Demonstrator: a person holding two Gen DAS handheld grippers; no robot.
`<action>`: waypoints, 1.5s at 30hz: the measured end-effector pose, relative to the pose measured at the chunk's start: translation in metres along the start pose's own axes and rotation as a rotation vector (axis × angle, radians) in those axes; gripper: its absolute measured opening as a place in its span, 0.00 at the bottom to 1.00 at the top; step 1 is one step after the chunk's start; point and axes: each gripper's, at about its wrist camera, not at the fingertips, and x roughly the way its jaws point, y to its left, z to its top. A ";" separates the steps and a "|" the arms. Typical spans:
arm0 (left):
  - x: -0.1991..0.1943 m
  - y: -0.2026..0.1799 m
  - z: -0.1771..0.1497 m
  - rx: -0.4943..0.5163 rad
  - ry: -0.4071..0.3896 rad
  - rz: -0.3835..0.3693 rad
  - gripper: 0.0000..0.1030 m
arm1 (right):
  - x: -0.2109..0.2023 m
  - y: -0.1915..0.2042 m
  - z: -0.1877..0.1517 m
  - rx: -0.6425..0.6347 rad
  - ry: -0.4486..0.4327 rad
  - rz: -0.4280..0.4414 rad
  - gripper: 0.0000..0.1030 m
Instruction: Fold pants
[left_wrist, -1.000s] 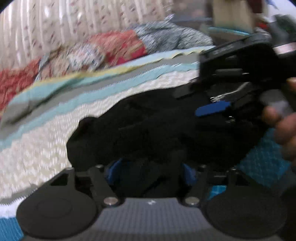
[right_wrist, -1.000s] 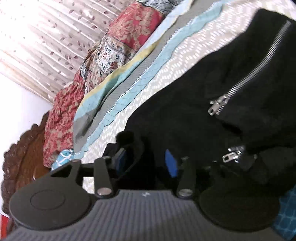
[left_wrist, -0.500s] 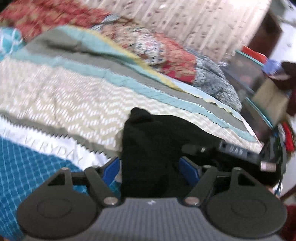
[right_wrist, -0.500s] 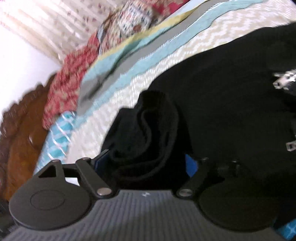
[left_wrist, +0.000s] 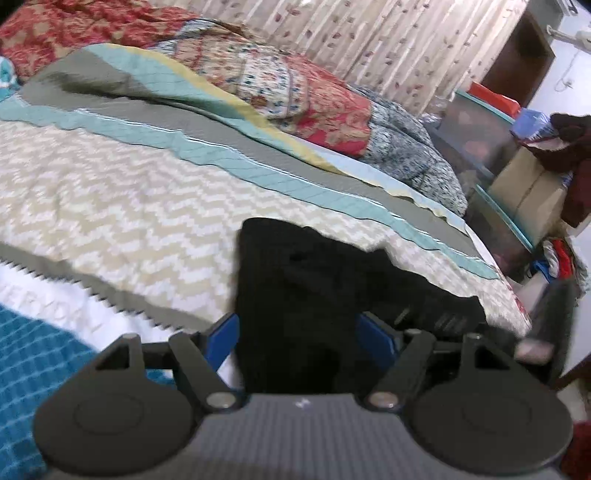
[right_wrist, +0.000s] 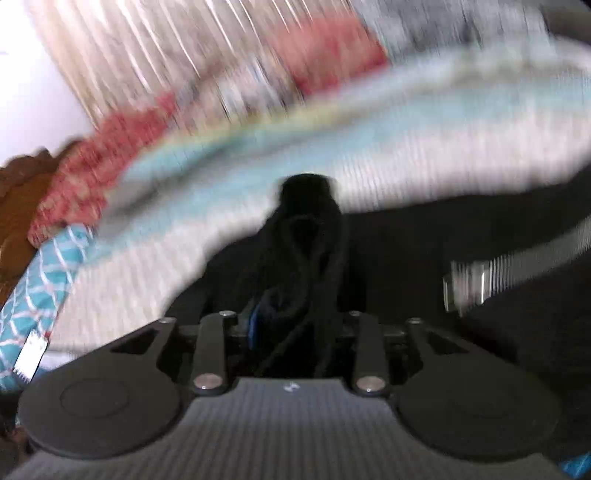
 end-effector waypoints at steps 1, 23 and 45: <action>0.003 -0.006 0.002 0.011 0.003 -0.006 0.70 | 0.002 -0.008 -0.005 0.029 0.025 -0.008 0.48; 0.086 -0.062 -0.022 0.246 0.255 0.055 0.68 | -0.135 -0.144 -0.012 0.348 -0.369 -0.363 0.54; 0.110 -0.209 0.049 0.264 0.277 -0.290 1.00 | -0.123 -0.028 -0.016 -0.130 -0.356 -0.179 0.16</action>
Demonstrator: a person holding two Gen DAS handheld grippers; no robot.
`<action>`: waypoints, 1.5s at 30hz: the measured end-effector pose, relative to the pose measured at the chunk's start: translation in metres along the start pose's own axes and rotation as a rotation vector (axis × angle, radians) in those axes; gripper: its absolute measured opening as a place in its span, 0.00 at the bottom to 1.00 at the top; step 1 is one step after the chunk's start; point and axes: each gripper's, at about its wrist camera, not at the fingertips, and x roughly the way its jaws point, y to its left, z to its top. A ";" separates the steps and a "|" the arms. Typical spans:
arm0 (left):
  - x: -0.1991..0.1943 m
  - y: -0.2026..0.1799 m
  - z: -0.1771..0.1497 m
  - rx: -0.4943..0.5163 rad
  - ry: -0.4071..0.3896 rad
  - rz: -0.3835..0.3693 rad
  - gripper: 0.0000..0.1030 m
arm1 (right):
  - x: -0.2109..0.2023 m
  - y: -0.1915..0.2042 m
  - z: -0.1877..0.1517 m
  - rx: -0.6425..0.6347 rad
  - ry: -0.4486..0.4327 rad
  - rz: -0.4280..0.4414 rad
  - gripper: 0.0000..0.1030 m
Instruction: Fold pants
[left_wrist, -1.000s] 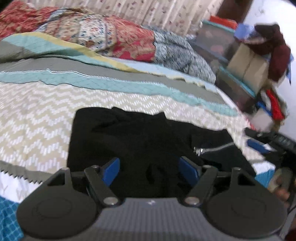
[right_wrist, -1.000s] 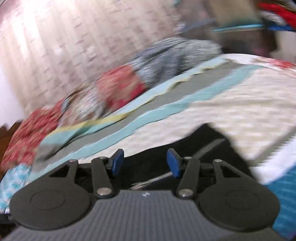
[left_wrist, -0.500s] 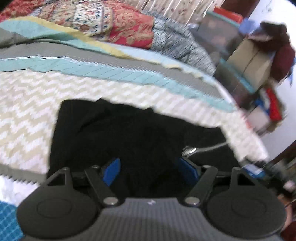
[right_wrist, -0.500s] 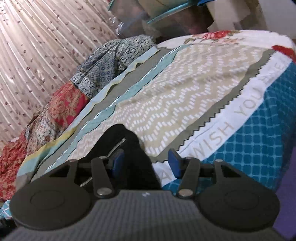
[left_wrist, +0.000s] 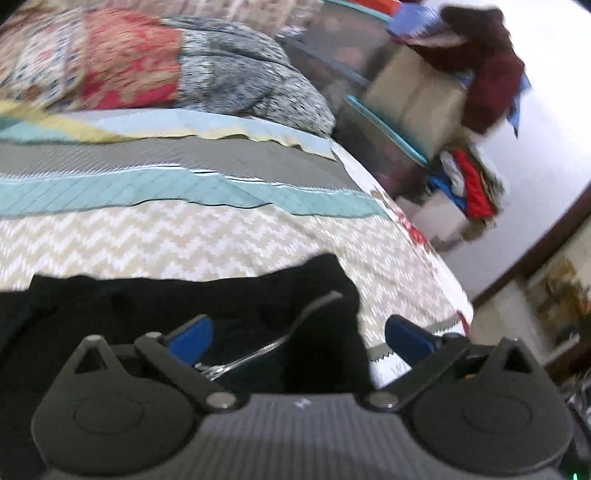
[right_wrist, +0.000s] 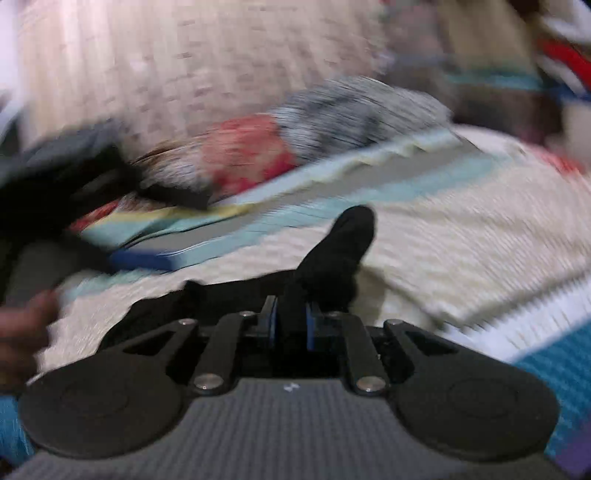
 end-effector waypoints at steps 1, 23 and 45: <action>0.005 -0.003 0.001 0.011 0.019 0.012 1.00 | 0.001 0.009 -0.001 -0.038 -0.007 0.014 0.16; -0.093 0.081 0.008 -0.118 -0.144 -0.001 0.10 | 0.001 0.079 -0.017 -0.276 -0.010 0.161 0.13; -0.120 0.206 -0.077 -0.427 -0.186 0.247 0.37 | 0.020 0.138 -0.046 -0.486 0.104 0.351 0.62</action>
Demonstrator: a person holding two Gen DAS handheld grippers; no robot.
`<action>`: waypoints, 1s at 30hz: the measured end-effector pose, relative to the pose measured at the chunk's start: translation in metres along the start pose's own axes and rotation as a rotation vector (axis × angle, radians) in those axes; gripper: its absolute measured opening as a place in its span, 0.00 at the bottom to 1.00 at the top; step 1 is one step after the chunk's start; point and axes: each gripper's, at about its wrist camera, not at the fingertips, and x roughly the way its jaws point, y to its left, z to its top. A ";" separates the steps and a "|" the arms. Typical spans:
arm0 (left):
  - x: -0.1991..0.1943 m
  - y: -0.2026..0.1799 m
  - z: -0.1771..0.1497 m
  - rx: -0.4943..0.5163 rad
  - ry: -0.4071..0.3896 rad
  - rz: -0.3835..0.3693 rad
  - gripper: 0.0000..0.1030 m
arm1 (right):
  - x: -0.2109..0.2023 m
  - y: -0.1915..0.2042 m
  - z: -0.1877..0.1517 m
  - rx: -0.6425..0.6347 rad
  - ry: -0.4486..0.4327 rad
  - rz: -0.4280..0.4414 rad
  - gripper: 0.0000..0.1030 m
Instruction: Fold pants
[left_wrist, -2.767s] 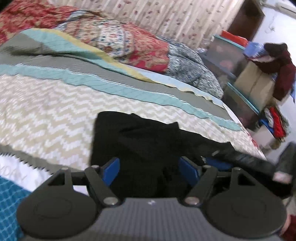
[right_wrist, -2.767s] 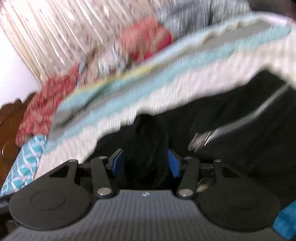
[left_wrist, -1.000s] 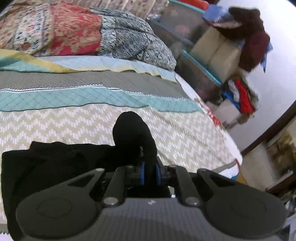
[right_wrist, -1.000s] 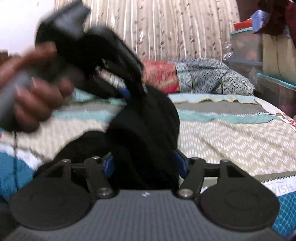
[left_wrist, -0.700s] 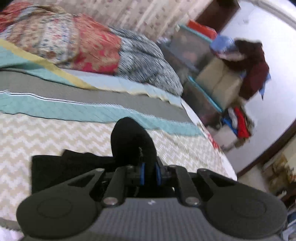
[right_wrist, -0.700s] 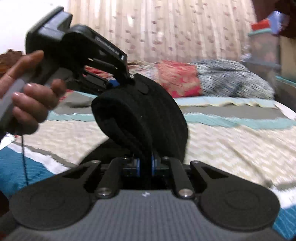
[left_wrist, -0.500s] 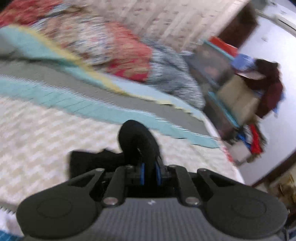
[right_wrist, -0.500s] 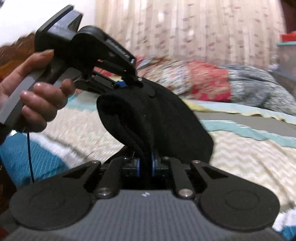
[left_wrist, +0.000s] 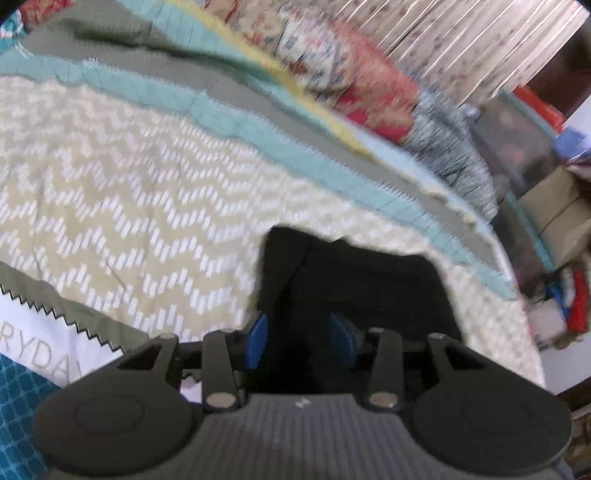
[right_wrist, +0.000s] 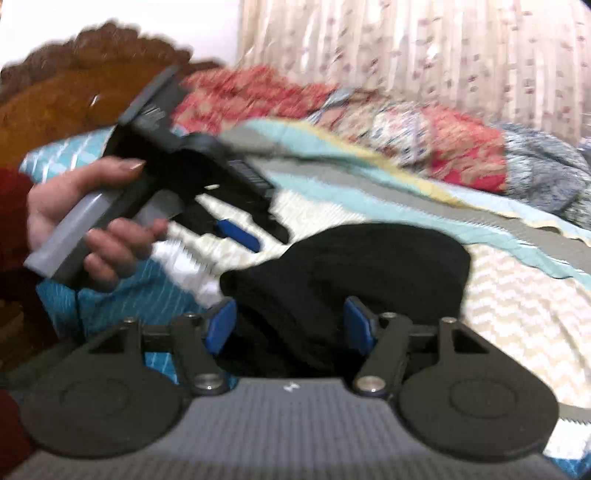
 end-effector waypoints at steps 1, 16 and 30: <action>-0.007 -0.003 -0.001 0.005 -0.014 -0.029 0.37 | -0.006 -0.003 0.000 0.036 -0.026 -0.021 0.58; 0.025 -0.029 -0.061 0.198 0.099 0.014 0.28 | 0.037 -0.072 -0.024 0.507 0.145 -0.024 0.28; -0.011 -0.032 -0.064 0.199 -0.020 -0.019 0.37 | 0.007 -0.101 0.001 0.556 0.060 -0.016 0.35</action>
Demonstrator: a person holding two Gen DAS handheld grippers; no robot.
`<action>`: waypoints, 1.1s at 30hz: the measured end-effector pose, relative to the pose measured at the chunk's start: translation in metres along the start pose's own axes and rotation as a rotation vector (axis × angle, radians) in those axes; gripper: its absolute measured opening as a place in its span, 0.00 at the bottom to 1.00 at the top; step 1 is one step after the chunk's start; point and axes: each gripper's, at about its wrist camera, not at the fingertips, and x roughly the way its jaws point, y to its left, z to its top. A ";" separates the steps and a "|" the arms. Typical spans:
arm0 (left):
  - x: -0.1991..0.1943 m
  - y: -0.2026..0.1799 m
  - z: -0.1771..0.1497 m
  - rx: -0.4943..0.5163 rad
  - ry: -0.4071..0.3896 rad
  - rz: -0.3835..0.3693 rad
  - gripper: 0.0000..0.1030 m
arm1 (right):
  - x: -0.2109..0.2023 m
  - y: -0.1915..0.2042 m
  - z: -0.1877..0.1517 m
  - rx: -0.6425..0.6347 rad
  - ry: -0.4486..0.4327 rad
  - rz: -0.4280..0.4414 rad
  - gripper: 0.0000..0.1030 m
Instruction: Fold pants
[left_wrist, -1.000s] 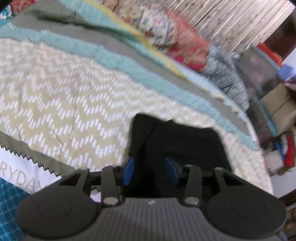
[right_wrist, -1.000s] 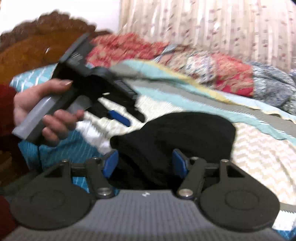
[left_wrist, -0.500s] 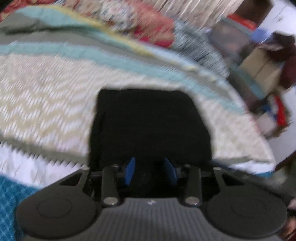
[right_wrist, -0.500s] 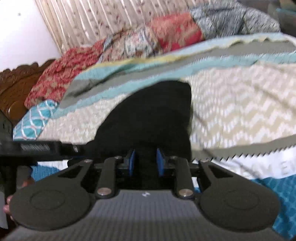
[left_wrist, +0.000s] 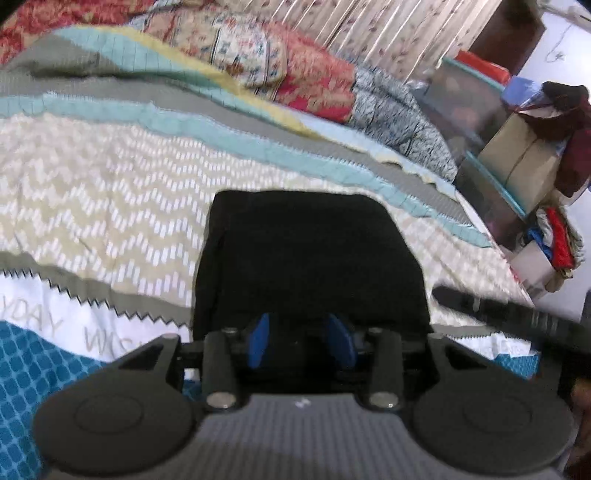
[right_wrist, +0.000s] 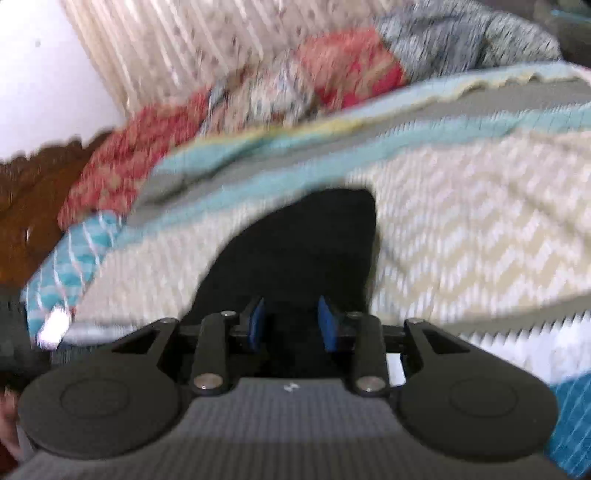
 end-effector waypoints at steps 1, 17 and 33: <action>0.000 -0.001 0.000 0.003 0.001 0.002 0.37 | 0.001 0.001 0.008 0.006 -0.009 0.000 0.35; 0.009 0.007 -0.017 -0.020 0.027 -0.010 0.35 | 0.115 0.015 0.022 -0.058 0.169 -0.131 0.33; -0.003 0.006 -0.022 -0.054 0.013 -0.014 0.38 | 0.098 0.033 0.013 -0.219 0.085 -0.175 0.36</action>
